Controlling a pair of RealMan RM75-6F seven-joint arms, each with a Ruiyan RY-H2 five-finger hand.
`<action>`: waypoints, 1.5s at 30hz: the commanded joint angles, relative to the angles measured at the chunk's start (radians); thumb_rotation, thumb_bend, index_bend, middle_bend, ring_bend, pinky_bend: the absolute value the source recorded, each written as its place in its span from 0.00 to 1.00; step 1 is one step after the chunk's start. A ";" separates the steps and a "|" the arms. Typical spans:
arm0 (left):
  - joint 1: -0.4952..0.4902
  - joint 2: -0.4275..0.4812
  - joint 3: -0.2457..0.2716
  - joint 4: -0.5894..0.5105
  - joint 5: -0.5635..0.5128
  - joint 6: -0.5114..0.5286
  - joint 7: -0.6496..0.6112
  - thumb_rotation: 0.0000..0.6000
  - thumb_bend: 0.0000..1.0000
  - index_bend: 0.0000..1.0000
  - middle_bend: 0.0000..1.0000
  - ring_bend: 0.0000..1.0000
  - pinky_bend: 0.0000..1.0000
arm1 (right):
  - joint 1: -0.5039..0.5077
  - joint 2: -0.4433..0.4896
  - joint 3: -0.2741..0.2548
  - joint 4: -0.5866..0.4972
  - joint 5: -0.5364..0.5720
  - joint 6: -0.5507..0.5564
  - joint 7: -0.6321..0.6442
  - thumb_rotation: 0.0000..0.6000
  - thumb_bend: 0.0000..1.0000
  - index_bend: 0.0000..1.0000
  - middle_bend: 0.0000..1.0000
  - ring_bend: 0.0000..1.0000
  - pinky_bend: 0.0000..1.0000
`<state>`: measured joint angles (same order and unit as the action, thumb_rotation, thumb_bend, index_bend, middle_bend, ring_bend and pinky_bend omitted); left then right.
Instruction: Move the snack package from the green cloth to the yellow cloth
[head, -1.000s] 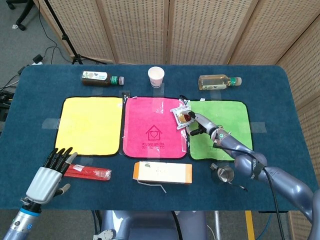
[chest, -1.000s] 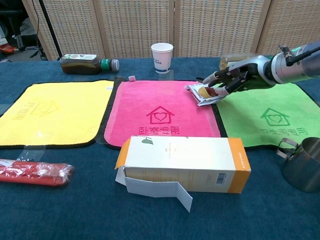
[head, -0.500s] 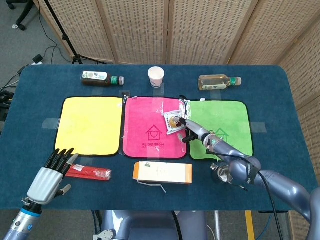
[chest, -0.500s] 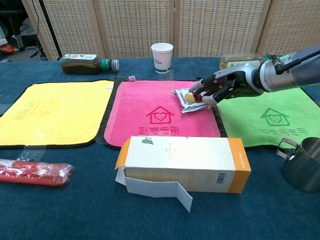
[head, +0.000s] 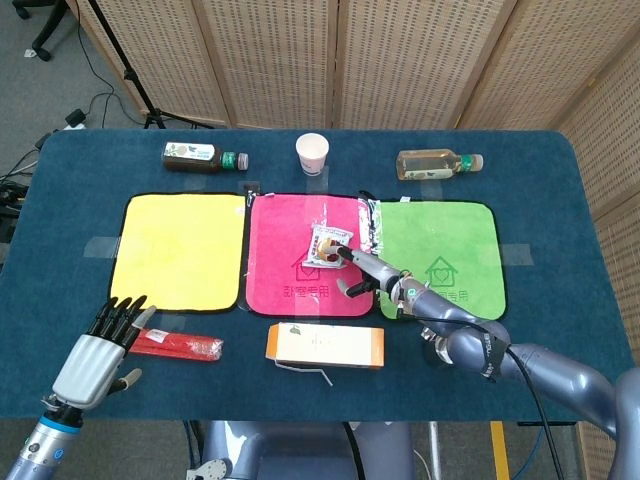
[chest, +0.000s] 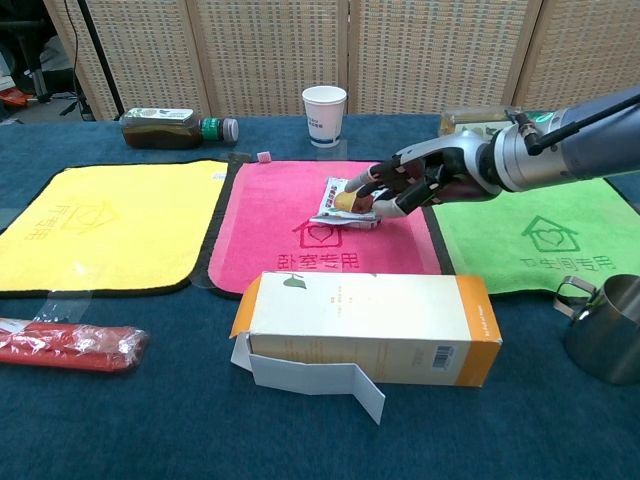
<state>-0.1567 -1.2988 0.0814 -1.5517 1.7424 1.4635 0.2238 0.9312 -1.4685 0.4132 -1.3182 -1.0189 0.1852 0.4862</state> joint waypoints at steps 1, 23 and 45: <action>0.000 0.001 0.001 0.000 0.003 0.002 -0.002 1.00 0.13 0.00 0.00 0.00 0.00 | 0.011 0.000 -0.016 -0.016 0.015 0.013 -0.006 1.00 0.64 0.09 0.00 0.00 0.00; 0.000 0.005 0.003 -0.001 0.009 0.005 -0.012 1.00 0.13 0.00 0.00 0.00 0.00 | 0.129 0.014 -0.132 -0.126 0.130 0.123 -0.106 1.00 0.64 0.09 0.00 0.00 0.00; 0.001 0.013 -0.001 -0.007 -0.004 0.003 -0.029 1.00 0.13 0.00 0.00 0.00 0.00 | -0.090 0.320 -0.295 -0.606 -0.069 0.534 -0.305 1.00 0.65 0.12 0.00 0.00 0.00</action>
<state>-0.1557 -1.2857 0.0804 -1.5589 1.7382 1.4669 0.1950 0.9113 -1.1923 0.1617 -1.8748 -1.0036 0.6462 0.2024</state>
